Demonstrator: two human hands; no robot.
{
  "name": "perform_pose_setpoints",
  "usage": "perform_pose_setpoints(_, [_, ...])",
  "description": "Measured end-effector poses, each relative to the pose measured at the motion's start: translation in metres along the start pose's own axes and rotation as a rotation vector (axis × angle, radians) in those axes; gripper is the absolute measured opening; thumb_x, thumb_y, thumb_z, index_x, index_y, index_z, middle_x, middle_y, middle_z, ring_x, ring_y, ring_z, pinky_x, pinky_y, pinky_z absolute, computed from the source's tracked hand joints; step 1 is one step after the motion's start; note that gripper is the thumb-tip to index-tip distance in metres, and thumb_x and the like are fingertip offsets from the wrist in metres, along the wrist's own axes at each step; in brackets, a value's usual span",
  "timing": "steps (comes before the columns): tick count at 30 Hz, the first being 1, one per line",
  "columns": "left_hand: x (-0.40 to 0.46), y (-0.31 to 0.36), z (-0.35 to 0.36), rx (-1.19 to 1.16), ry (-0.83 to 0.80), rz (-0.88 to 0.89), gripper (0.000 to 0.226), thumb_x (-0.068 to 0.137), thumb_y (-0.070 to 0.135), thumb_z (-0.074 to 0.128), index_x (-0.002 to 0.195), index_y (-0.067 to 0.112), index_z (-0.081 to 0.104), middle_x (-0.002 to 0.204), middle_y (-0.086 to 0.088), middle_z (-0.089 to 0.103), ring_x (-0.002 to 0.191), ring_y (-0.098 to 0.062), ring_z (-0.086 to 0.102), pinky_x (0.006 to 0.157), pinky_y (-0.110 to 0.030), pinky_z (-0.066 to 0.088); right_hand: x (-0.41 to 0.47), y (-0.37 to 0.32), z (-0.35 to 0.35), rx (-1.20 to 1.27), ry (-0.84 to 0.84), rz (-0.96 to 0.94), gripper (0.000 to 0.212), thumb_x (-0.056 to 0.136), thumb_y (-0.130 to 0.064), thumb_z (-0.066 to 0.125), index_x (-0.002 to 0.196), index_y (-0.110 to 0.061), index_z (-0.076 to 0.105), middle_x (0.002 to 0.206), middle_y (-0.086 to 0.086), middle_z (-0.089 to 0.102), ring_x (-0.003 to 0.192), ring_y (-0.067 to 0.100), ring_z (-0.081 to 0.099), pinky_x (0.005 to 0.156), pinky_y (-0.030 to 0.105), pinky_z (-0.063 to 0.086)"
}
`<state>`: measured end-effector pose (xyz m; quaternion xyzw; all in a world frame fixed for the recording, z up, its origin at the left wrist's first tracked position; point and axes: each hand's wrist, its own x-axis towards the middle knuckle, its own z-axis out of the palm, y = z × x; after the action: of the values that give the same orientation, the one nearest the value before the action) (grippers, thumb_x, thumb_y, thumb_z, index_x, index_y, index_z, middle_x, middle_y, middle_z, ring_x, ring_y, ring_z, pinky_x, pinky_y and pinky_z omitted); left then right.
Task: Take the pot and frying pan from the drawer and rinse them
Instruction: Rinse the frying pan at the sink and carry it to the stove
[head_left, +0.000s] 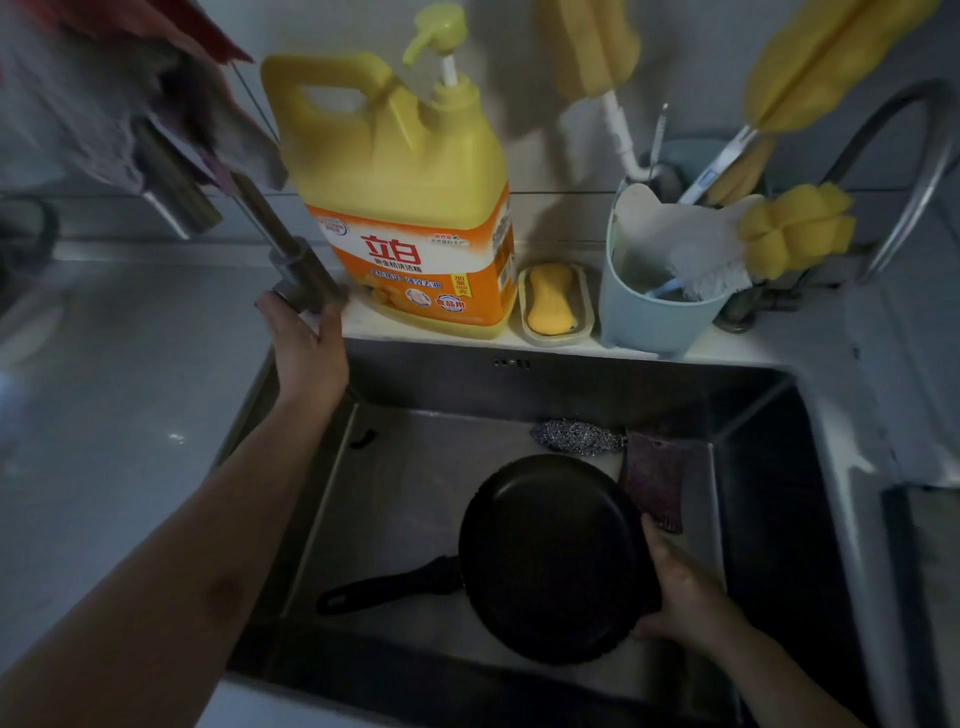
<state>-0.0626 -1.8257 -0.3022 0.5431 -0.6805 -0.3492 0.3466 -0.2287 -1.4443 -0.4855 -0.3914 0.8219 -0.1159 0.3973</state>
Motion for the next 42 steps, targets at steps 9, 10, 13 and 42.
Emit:
perform_pose_setpoints(9, [-0.102,-0.08,0.023,0.268,-0.516,0.027,0.09,0.086,0.021,0.07,0.153,0.012,0.01,0.156,-0.003,0.021,0.143,-0.016,0.02,0.112,-0.025,0.018,0.001,0.001,-0.001,0.024,0.0,-0.002,0.148,0.058,-0.04,0.09,0.145,-0.023,-0.028,0.16,0.003,0.022,0.144,0.019,0.03,0.115,0.028,0.029])
perform_pose_setpoints(10, [-0.119,-0.096,0.028,0.345,-0.682,0.022,0.096,0.083,0.023,0.073,0.153,0.011,0.009,0.157,-0.005,0.019,0.144,-0.019,0.019,0.113,-0.024,0.017,0.001,0.001,-0.002,0.03,0.002,-0.006,0.149,0.057,-0.04,0.091,0.145,-0.025,-0.028,0.16,0.002,0.021,0.144,0.018,0.029,0.115,0.028,0.03])
perform_pose_setpoints(13, [-0.153,-0.136,0.039,0.622,-1.063,0.022,0.117,0.076,0.041,0.078,0.152,0.01,-0.005,0.16,-0.008,0.003,0.147,-0.024,0.009,0.119,-0.031,0.014,0.004,0.003,-0.003,0.06,-0.003,-0.027,0.148,0.057,-0.038,0.092,0.139,-0.029,-0.032,0.162,0.002,0.014,0.146,0.019,0.023,0.115,0.029,0.029])
perform_pose_setpoints(42, [-0.13,-0.121,0.023,0.572,-1.129,0.281,0.137,0.063,0.035,0.082,0.126,0.057,-0.038,0.152,0.001,0.027,0.131,-0.016,0.039,0.106,-0.025,0.037,-0.006,-0.026,-0.035,0.307,0.032,-0.064,0.15,0.048,-0.028,0.093,0.145,-0.042,-0.021,0.161,-0.003,0.012,0.146,0.014,0.021,0.117,0.027,0.026])
